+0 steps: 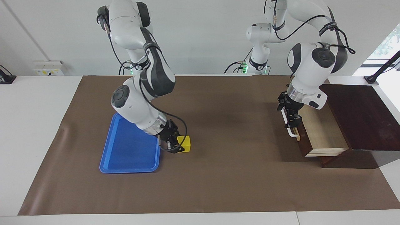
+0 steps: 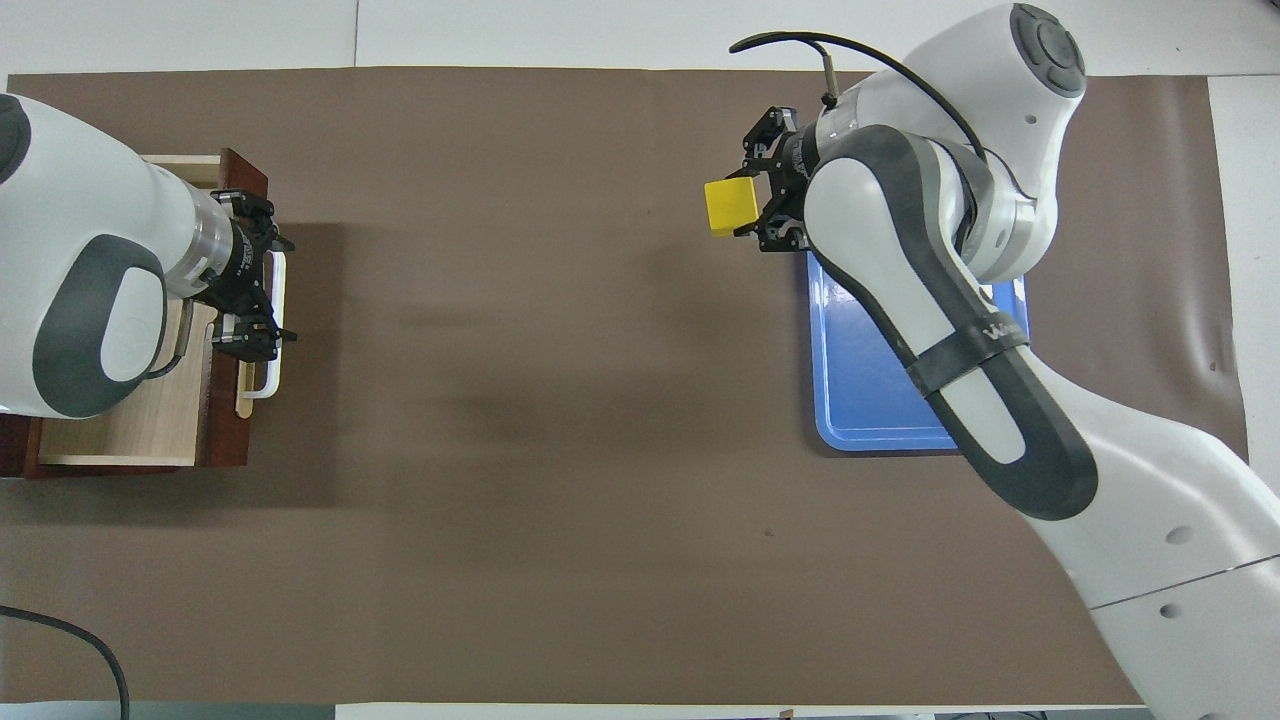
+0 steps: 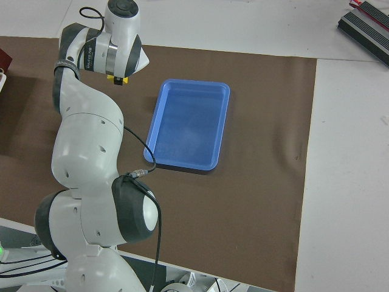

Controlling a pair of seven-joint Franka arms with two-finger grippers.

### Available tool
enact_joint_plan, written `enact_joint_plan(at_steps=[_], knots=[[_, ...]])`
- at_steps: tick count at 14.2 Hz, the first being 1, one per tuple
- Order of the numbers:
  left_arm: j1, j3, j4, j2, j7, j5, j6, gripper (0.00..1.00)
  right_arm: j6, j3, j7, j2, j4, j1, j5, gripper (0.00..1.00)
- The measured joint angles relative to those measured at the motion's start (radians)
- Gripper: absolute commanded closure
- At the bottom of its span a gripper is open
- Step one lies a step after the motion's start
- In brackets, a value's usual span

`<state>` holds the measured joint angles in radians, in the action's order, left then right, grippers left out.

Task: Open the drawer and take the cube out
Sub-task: 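Carry the cube over the blue tray with the right gripper, then lower the cube into the tray while the left gripper pushes the drawer shut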

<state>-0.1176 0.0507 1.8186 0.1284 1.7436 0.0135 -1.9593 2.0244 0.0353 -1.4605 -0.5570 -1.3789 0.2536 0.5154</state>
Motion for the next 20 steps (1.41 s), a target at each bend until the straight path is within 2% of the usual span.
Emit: enact_joint_plan(at_steps=[6, 11, 18, 20], knots=[[0.072, 0.003, 0.046, -0.02, -0.158, 0.028, -0.025, 0.0, -0.005, 0.0, 0.041, 0.039, -0.099, -0.175, 0.11, 1.0], [0.117, 0.005, 0.051, -0.027, -0.227, 0.055, -0.029, 0.0, -0.003, 0.0, 0.157, 0.044, -0.24, -0.278, 0.245, 1.0], [0.254, 0.003, 0.051, -0.029, -0.428, 0.07, -0.059, 0.0, 0.021, 0.001, 0.184, 0.097, -0.378, -0.32, 0.249, 1.0], [0.287, 0.003, 0.051, -0.029, -0.481, 0.073, -0.066, 0.0, 0.038, 0.0, 0.275, 0.108, -0.422, -0.32, 0.249, 1.0]])
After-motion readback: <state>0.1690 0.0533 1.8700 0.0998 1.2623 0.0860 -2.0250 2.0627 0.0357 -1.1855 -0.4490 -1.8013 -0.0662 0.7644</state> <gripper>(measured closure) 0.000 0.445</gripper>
